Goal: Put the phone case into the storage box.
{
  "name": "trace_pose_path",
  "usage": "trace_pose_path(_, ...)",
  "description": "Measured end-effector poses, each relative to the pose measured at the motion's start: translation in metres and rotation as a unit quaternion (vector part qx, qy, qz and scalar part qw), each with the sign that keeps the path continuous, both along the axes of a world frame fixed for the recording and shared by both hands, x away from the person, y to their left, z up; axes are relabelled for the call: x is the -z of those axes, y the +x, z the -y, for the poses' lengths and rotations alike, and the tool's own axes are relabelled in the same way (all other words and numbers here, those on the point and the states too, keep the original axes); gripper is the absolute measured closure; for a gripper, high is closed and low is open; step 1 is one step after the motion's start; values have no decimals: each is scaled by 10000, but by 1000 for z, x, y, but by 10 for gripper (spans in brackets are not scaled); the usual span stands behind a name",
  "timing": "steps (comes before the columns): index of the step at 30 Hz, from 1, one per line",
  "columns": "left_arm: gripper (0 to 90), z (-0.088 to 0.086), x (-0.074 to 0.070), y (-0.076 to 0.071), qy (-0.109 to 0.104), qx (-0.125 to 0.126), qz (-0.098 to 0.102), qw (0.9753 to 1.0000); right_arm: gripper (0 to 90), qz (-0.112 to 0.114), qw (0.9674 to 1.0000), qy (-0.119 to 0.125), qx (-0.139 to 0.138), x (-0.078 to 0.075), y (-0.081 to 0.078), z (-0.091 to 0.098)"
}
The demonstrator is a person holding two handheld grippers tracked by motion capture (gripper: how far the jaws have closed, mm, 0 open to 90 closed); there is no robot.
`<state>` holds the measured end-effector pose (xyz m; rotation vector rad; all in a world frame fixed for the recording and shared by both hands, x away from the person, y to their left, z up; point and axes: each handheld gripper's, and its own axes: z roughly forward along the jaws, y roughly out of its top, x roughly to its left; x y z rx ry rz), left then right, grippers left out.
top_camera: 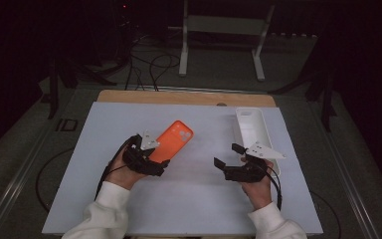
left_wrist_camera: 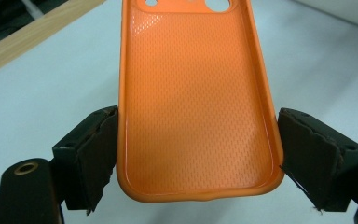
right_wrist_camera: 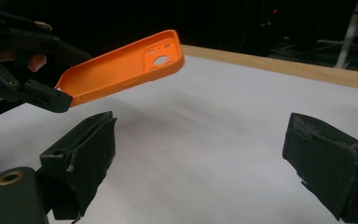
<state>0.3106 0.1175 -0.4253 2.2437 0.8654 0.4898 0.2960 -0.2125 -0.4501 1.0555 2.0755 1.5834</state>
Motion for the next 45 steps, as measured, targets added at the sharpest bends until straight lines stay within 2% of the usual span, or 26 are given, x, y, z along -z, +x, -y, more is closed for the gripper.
trace_pose_path(5,162,8,-6,-4,-6,137,85,9999,93,-190,9996,17,-211,-1,10,-13)
trace_pose_path(7,162,12,-7,-5,7,182,112,9998,93,-367,9986,191,-338,0,16,-17)
trace_pose_path(10,163,19,-8,-7,-16,271,142,9995,93,-552,9971,316,-410,2,22,-23)
trace_pose_path(13,163,25,-9,-9,-44,341,175,9993,93,-792,9942,508,-512,7,31,-30)
trace_pose_path(15,163,30,-9,-10,-56,423,169,9989,93,-1028,9906,675,-605,12,37,-35)
trace_pose_path(18,163,35,-10,-11,-68,478,184,9987,93,-1238,9864,834,-683,18,42,-39)
trace_pose_path(23,163,42,-9,-12,-75,575,168,9982,98,-1353,9826,1074,-687,19,45,-40)
trace_pose_path(29,162,49,-6,-13,-101,675,134,9976,148,-1444,9790,1273,-669,16,45,-34)
trace_pose_path(30,162,50,-6,-13,-99,691,138,9975,159,-1469,9776,1346,-687,15,45,-33)
trace_pose_path(33,162,53,-4,-14,-40,733,138,9972,250,-1445,9756,1465,-759,11,43,-31)
trace_pose_path(36,162,55,-1,-14,44,757,140,9970,373,-1507,9736,1565,-700,8,42,-28)
trace_pose_path(38,162,58,2,-15,41,834,151,9964,486,-1657,9693,1677,-697,7,42,-27)
trace_pose_path(41,161,61,5,-15,119,849,159,9962,570,-1726,9732,1383,-631,2,41,-32)
trace_pose_path(44,161,61,7,-15,134,864,144,9961,661,-1763,9733,1297,-695,-3,39,-35)
trace_pose_path(45,161,61,8,-16,154,878,144,9959,690,-1809,9721,1304,-725,-4,38,-37)
